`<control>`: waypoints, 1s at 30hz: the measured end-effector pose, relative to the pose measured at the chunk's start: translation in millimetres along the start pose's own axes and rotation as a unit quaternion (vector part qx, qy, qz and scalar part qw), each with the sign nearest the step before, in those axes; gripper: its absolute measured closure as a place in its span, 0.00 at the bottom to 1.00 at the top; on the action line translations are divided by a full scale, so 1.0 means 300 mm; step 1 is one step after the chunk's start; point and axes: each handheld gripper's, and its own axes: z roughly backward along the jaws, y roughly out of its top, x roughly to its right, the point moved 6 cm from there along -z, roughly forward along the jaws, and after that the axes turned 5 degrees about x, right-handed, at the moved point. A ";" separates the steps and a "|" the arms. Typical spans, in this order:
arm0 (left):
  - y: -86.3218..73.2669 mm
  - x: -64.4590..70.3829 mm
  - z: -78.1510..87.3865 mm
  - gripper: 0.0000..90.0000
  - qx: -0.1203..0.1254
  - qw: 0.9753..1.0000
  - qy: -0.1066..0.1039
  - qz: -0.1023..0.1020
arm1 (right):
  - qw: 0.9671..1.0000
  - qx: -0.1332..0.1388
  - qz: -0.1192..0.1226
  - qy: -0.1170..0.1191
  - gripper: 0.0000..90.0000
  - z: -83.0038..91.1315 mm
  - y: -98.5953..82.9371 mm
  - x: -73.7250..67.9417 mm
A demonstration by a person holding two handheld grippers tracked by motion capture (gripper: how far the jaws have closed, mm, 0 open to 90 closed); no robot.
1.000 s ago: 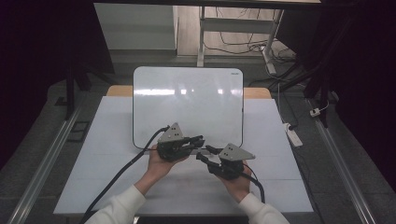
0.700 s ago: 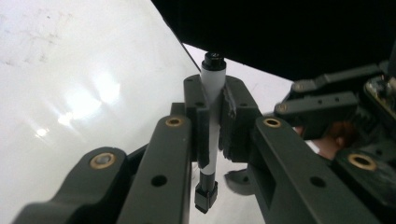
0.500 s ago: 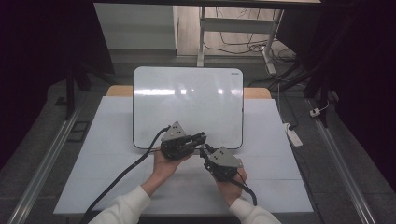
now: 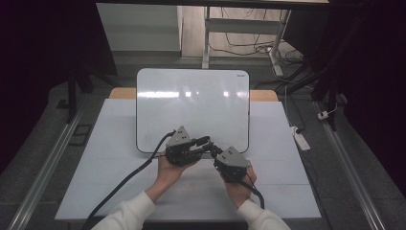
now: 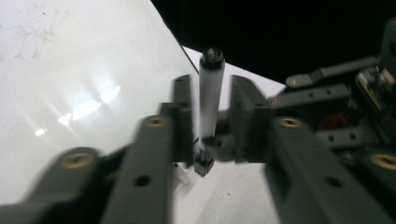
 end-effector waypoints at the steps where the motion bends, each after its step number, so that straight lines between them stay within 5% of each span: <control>1: 0.000 0.000 0.007 0.68 -0.003 1.000 0.003 -0.007 | 1.000 0.000 -0.008 0.001 0.90 0.002 0.002 0.011; 8: -0.031 0.000 0.098 0.54 -0.046 0.996 0.033 -0.073 | 0.995 -0.048 -0.086 -0.015 0.90 0.009 -0.011 0.165; 11: -0.063 -0.024 0.147 0.53 -0.056 0.996 0.042 -0.049 | 0.992 -0.061 -0.108 -0.027 0.90 0.006 -0.024 0.227; 16: -0.120 -0.061 0.232 0.45 -0.090 0.993 0.065 -0.039 | 0.988 -0.079 -0.129 -0.037 0.90 -0.007 -0.046 0.288; 26: -0.257 -0.134 0.427 0.41 -0.115 0.986 0.118 -0.006 | 0.980 -0.112 -0.158 -0.042 0.90 -0.083 -0.078 0.346; 27: -0.270 -0.143 0.444 0.41 -0.116 0.986 0.123 0.000 | 0.980 -0.115 -0.157 -0.045 0.98 -0.090 -0.078 0.350; 30: -0.306 -0.168 0.485 0.40 -0.117 0.984 0.136 0.015 | 0.979 -0.117 -0.159 -0.053 0.99 -0.108 -0.074 0.364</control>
